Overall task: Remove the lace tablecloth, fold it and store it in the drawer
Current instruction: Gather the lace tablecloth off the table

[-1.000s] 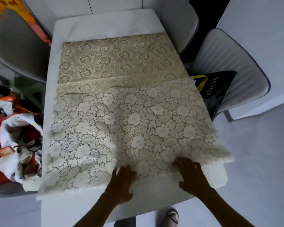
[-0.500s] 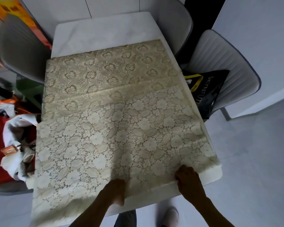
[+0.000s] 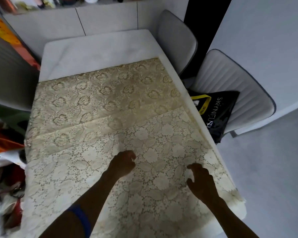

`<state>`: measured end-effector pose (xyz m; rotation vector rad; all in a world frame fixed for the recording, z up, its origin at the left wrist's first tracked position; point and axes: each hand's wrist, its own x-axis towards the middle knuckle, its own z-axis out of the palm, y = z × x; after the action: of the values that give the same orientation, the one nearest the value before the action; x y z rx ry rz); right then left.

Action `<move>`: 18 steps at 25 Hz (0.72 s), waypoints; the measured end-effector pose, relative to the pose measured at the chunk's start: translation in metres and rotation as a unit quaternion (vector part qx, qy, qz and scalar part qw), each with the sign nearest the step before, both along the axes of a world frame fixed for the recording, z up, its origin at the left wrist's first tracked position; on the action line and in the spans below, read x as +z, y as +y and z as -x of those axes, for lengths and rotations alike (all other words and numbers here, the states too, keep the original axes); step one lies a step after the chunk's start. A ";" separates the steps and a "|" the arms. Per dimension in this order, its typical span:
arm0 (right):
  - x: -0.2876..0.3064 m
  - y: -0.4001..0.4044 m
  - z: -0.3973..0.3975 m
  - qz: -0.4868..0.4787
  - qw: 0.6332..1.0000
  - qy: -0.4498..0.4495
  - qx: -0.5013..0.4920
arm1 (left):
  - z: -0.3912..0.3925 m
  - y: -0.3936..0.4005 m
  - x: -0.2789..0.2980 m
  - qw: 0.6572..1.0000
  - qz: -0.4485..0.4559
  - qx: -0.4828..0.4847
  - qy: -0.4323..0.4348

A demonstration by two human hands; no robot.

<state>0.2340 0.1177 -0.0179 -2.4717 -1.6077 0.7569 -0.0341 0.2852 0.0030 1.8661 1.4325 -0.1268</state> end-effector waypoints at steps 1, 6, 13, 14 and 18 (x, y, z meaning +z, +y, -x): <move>-0.001 0.012 -0.002 -0.005 1.000 0.000 0.005 | -0.003 0.017 -0.004 1.000 -0.027 -0.003 0.011; -0.008 0.086 -0.034 -0.029 0.999 0.017 -0.019 | -0.028 0.064 -0.034 0.980 -0.096 -0.071 0.159; -0.028 0.148 -0.077 0.094 0.995 -0.022 -0.030 | -0.038 0.112 -0.046 0.980 -0.055 -0.010 0.192; -0.032 0.149 -0.078 0.082 0.996 -0.015 -0.043 | -0.039 0.116 -0.045 0.982 -0.050 0.004 0.182; -0.034 0.140 -0.083 0.041 0.979 0.100 -0.173 | -0.054 0.109 -0.037 0.981 -0.055 -0.011 0.185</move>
<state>0.3170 0.2581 -0.0514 -2.5334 -1.0608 0.9922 0.0196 0.3940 -0.0339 2.0241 1.6960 -0.4310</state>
